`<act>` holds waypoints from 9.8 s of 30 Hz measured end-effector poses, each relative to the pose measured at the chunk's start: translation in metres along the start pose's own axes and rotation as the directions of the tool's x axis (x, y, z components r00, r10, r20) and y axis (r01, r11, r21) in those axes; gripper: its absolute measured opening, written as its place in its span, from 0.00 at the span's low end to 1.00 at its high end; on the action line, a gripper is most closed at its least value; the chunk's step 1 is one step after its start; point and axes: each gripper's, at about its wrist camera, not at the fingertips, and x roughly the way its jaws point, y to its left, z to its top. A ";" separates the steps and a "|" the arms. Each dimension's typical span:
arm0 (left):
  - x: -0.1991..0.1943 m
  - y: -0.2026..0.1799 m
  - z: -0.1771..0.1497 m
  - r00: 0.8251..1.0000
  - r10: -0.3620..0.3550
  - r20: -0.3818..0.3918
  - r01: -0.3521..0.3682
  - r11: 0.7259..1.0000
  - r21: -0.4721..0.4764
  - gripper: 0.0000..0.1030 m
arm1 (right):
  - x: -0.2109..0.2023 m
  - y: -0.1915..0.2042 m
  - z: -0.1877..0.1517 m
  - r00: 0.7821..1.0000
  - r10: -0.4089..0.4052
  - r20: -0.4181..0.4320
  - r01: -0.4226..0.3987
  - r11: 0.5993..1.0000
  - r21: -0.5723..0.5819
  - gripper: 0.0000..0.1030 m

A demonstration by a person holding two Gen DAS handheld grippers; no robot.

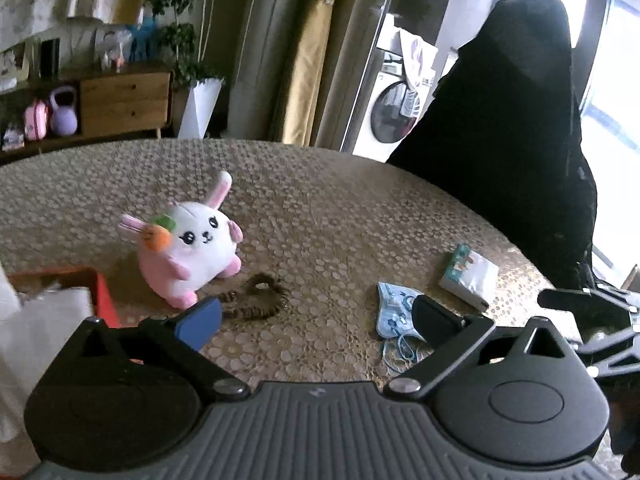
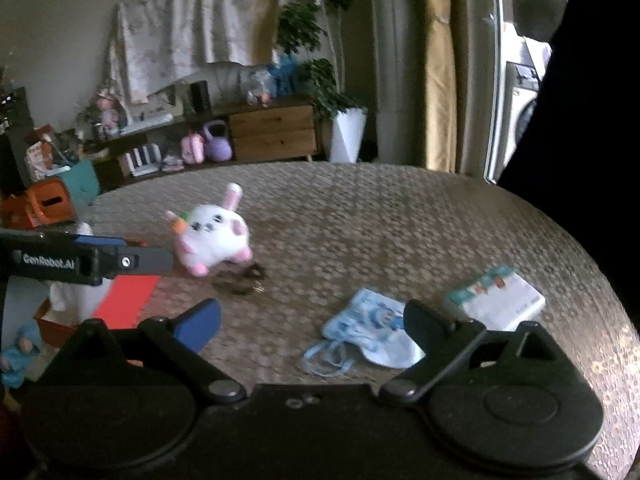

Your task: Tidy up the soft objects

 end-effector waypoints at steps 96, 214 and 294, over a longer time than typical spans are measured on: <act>0.120 0.012 -0.019 0.987 0.123 -0.103 -0.123 0.992 0.010 0.67 | 0.149 -0.017 -0.026 0.984 -0.008 -0.179 -0.018 0.989 -0.144 0.67; -0.075 0.212 -0.038 0.954 0.256 -0.154 -0.273 0.956 -0.104 0.22 | 0.116 0.257 0.018 0.918 0.349 -0.187 -0.383 0.903 -0.195 0.03; -0.199 0.044 -0.068 0.970 0.145 0.196 -0.150 0.989 0.007 1.00 | -0.073 0.143 -0.022 0.942 0.240 0.233 -0.226 0.971 -0.083 1.00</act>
